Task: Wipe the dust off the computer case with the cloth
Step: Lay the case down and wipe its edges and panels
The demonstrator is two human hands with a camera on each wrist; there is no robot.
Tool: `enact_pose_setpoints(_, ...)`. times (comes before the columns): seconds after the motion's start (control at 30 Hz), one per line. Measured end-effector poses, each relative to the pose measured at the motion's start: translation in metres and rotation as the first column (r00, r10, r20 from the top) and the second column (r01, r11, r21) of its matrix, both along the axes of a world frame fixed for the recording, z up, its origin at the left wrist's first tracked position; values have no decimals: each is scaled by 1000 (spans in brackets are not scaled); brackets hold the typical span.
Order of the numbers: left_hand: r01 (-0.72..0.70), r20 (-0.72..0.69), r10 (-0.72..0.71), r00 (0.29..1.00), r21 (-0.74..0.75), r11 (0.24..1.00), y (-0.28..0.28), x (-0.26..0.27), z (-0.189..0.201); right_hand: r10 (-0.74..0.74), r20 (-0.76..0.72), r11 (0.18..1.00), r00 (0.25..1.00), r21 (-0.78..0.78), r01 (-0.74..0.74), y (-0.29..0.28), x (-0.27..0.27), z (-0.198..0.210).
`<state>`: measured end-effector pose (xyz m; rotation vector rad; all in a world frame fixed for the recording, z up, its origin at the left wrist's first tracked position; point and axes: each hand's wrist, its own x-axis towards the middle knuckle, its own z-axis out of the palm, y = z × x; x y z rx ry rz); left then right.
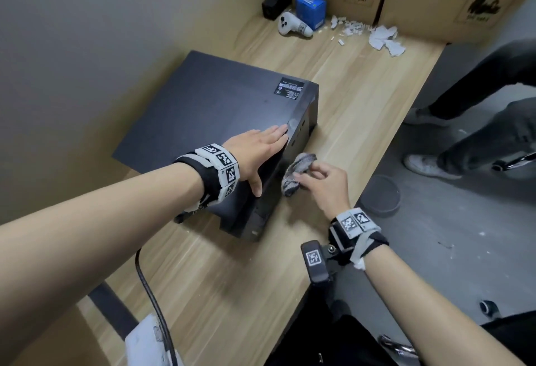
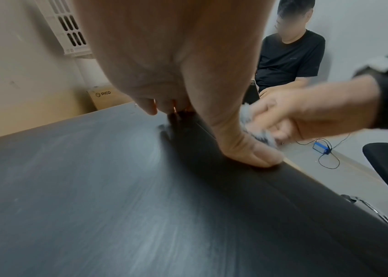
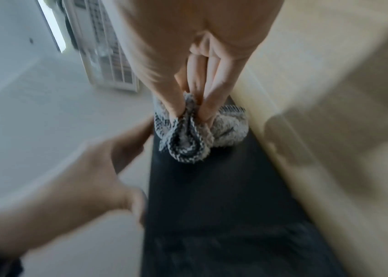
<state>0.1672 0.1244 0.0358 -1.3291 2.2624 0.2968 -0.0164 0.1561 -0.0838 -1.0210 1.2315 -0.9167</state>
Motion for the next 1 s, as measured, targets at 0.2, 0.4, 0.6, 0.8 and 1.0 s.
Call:
enact_pose_setpoints(0.2,-103,-120,102,988,-2,995,35,22,17,-124,-129,992,984,-16,123,-61,4,32)
enact_pose_setpoints(0.4,-121,-127,120,985,5,993,99,50,9,-44,-364,985,930,-174,-21,-31,24,30)
enact_pose_setpoints(0.6,-197,-90,192,977,-57,979,106,48,-3,132,-408,939,903,-240,-245,35,32,28)
enact_pose_setpoints(0.8,-207,-49,204,978,-59,977,103,42,0,323,-369,883,872,-215,-418,79,40,20)
enact_pose_setpoints(1.0,-185,-8,185,983,-55,981,103,38,2,357,-426,887,831,-124,-445,83,43,7)
